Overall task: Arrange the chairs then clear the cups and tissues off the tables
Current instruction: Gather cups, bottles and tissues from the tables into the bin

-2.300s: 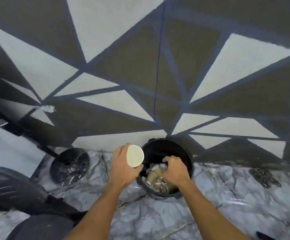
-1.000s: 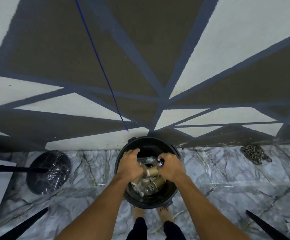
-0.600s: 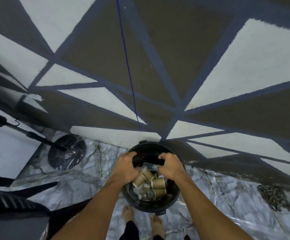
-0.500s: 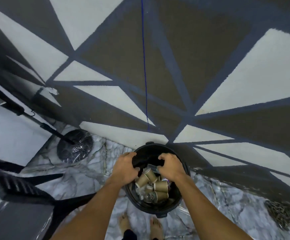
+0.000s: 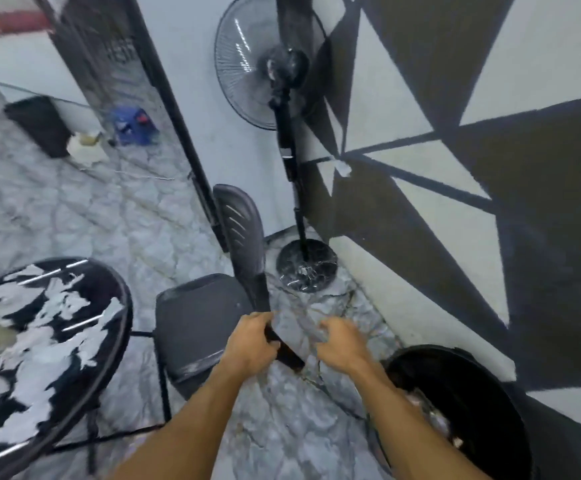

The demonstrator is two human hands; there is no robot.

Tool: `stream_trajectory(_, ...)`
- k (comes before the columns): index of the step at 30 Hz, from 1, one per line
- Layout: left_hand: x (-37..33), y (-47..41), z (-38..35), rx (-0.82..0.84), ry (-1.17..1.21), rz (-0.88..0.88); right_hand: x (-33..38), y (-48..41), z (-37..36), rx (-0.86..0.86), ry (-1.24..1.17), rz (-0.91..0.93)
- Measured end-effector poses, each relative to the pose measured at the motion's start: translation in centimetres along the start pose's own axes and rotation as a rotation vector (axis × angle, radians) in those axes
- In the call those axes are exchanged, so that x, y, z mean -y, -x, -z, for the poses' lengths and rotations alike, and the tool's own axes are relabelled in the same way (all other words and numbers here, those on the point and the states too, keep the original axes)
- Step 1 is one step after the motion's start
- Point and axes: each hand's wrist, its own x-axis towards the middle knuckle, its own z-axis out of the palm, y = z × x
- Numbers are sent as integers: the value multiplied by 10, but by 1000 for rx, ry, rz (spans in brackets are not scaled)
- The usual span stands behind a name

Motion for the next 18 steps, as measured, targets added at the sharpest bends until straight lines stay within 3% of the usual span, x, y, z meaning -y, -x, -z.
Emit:
stream_trajectory(10,206,80,113,-234,141,284,228,-18,-147,196,167,368)
stream_trajectory(18,319,129,147,-402,231,539,347,-17,-230,334,244,588)
